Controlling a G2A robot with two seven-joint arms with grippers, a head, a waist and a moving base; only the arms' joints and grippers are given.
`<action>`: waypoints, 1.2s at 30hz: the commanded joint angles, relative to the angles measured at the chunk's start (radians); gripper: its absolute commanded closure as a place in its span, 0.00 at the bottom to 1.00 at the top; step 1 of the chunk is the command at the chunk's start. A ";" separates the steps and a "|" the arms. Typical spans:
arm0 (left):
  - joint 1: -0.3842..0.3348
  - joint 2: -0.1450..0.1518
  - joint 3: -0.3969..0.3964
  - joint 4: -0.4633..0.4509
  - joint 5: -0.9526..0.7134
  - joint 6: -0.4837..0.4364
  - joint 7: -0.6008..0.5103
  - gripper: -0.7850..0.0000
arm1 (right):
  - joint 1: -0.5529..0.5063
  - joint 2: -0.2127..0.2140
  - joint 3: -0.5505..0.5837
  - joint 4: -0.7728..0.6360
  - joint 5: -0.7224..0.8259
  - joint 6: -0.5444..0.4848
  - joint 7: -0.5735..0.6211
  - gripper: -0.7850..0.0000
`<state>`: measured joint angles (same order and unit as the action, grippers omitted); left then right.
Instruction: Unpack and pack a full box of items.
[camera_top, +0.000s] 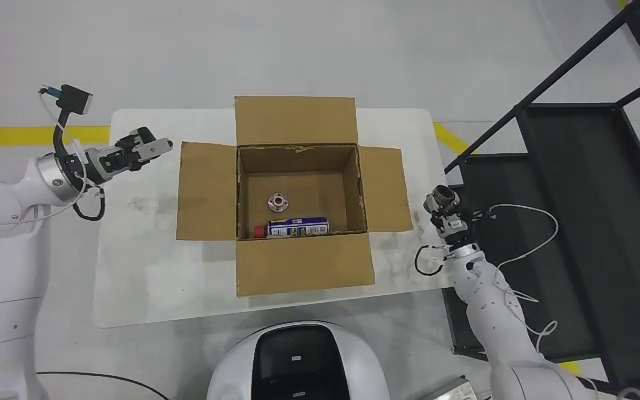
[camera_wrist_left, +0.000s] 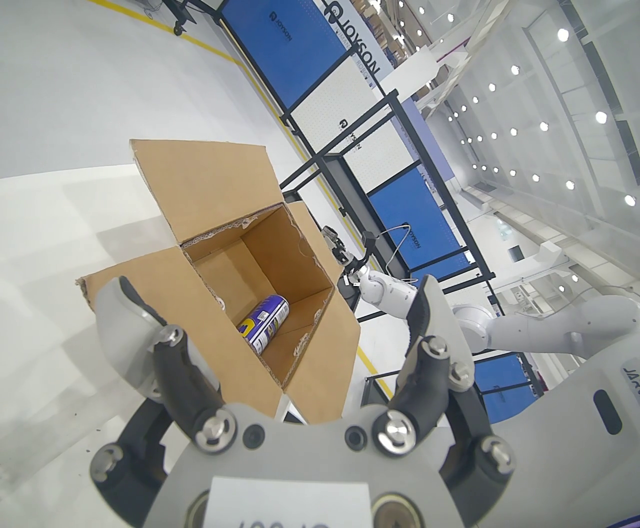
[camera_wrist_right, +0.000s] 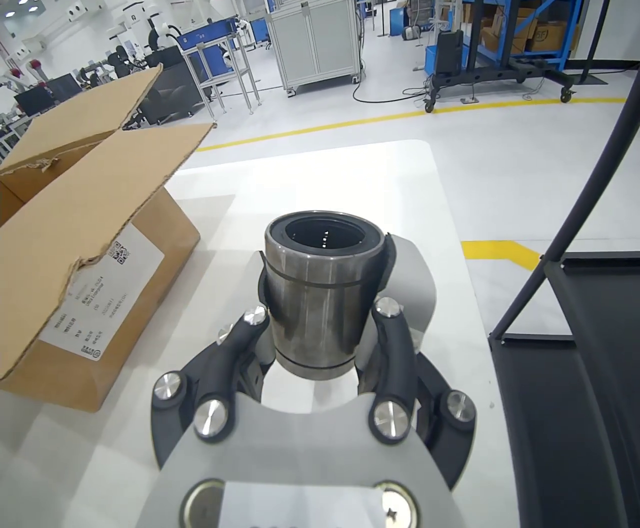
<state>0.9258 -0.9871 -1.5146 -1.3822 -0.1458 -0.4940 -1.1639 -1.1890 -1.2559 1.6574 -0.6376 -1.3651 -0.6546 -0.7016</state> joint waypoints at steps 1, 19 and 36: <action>0.000 0.000 0.000 0.000 0.000 0.000 0.000 0.00 | 0.000 0.000 0.000 0.000 0.000 0.000 0.000 1.00; 0.000 0.000 0.000 0.000 0.000 0.000 0.000 0.00 | 0.081 -0.007 -0.107 0.187 -0.167 0.184 -0.180 1.00; 0.000 0.000 0.000 0.000 0.000 0.000 0.000 0.00 | 0.213 -0.029 -0.185 0.399 -0.155 0.141 -0.225 1.00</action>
<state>0.9258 -0.9871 -1.5146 -1.3822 -0.1458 -0.4940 -1.1639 -0.9769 -1.2847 1.4739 -0.2411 -1.5195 -0.5142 -0.9255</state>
